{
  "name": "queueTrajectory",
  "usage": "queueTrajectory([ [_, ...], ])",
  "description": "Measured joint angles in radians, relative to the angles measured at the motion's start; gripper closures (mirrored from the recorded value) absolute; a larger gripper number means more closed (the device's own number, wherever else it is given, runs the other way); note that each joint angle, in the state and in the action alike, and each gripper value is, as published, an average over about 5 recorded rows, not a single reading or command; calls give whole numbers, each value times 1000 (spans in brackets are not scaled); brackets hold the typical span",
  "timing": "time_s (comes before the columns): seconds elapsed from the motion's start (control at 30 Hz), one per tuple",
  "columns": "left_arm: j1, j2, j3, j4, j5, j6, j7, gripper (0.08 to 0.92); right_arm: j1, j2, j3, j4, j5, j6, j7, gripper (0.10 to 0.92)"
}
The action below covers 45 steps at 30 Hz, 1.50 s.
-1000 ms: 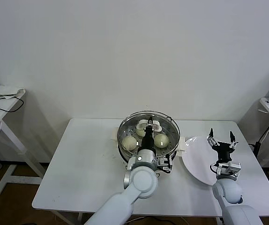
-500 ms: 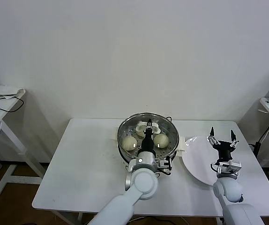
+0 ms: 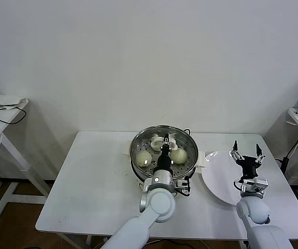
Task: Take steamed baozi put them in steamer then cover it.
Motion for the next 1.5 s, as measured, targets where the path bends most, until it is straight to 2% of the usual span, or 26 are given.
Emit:
queueTrajectory([
  [0.47, 12, -12, -14, 9, 5, -3, -4, 800, 1, -2, -1, 0, -1, 1, -1, 203],
  [1.03, 35, 10, -17, -62, -4, 13, 17, 354, -3, 2, -9, 8, -5, 1, -1, 203],
  [1.33, 69, 69, -17, -171, -70, 32, 47, 193, 4, -2, -11, 12, -7, -1, 1, 203],
  [1.5, 101, 120, -33, -262, -138, 40, 61, 178, -1, -10, -13, 20, -15, -10, 0, 203],
])
